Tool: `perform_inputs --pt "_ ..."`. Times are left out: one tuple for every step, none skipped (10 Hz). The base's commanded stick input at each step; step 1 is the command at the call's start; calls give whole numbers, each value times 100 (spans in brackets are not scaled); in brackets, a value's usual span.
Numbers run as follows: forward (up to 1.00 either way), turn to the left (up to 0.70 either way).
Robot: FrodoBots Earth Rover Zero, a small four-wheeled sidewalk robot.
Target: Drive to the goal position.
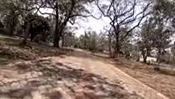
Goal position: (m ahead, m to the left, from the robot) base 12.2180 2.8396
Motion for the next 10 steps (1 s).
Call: perform_inputs --pt "70 0" --pt "70 0" --pt "70 0" --pt "70 0" --pt "70 0" --pt "70 0" --pt "70 0" --pt "70 0" --pt "70 0" --pt "70 0"
